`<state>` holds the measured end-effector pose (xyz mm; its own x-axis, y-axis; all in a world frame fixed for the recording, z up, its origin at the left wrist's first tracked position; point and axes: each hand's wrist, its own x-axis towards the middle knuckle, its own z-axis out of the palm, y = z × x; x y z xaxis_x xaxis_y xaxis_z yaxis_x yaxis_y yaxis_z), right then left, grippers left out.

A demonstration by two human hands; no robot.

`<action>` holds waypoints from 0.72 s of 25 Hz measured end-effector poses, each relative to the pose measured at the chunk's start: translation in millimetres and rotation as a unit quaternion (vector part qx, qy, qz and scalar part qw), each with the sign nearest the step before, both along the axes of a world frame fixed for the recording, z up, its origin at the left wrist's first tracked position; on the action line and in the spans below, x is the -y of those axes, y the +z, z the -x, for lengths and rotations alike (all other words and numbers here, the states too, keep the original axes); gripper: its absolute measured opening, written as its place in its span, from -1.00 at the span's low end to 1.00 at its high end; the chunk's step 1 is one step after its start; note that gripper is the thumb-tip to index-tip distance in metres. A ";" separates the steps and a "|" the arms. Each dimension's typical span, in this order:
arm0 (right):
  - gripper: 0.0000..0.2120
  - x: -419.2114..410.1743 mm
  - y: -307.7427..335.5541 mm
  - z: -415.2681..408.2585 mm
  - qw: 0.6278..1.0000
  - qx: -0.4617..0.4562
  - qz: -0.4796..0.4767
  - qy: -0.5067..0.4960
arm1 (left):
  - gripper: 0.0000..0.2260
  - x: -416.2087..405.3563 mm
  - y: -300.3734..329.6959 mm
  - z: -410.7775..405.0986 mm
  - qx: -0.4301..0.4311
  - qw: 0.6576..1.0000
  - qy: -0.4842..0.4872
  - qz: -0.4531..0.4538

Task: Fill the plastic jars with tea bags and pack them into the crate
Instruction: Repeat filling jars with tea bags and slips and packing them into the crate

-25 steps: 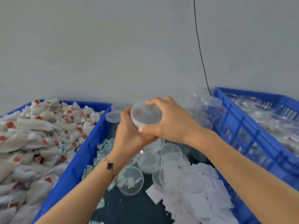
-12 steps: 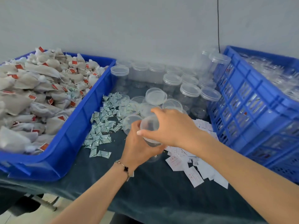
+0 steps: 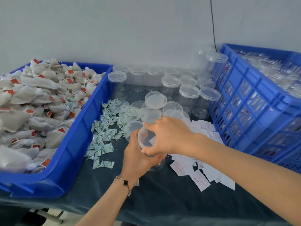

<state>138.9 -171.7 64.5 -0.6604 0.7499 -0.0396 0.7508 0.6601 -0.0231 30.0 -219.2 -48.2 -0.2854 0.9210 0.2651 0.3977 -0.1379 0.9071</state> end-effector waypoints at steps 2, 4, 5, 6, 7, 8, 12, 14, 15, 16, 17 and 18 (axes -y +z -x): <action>-0.25 -3.5 7.7 -4.2 0.996 0.013 0.075 0.052 | -0.31 -0.1 -3.3 0.7 0.010 1.000 0.001 -0.003; -0.24 -9.6 17.8 -5.2 0.981 0.024 0.167 0.093 | -0.30 -1.3 -4.2 1.1 0.007 1.000 0.008 -0.004; -0.28 -11.5 20.5 -4.3 0.977 0.016 0.191 0.098 | -0.29 -1.9 -4.2 0.6 0.002 1.000 0.007 -0.005; -0.35 -10.7 21.8 -1.0 0.978 0.002 0.189 0.094 | -0.29 -2.4 -4.1 0.1 -0.004 1.000 0.004 -0.010; -0.41 -8.3 20.9 3.6 0.984 -0.005 0.159 0.081 | -0.28 -2.7 -4.1 0.2 -0.008 1.000 0.001 -0.019; -0.41 -5.4 17.8 8.6 0.993 0.006 0.108 0.055 | -0.26 -3.0 -3.9 0.0 -0.011 1.000 -0.003 -0.029; -0.36 6.7 10.2 23.6 0.994 0.091 -0.003 -0.064 | -0.29 -3.3 -3.0 -1.2 0.017 0.999 -0.012 -0.035; -0.54 4.9 16.0 23.6 0.994 0.086 0.040 -0.046 | -0.30 -2.4 -3.9 -0.7 0.017 0.999 -0.004 -0.029; -0.62 3.5 21.4 22.9 0.993 0.092 0.071 -0.010 | -0.29 -1.9 -3.9 -0.4 0.015 1.000 0.000 -0.019; -0.60 1.6 25.8 22.5 0.988 0.108 0.107 0.029 | -0.28 -1.9 -4.0 0.2 0.016 1.000 0.004 -0.008; -0.50 -0.1 28.1 21.9 0.981 0.116 0.141 0.060 | -0.28 -2.0 -4.1 0.3 0.021 1.000 0.006 0.001; -0.36 -0.4 29.3 21.9 0.978 0.105 0.163 0.079 | -0.27 -2.3 -4.2 0.4 0.021 1.000 0.008 0.003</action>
<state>116.9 -171.3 93.8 -0.7182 0.5645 -0.4068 0.6517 0.7506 -0.1089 29.6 -216.9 -52.5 -0.3102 0.9182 0.2465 0.3612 -0.1261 0.9239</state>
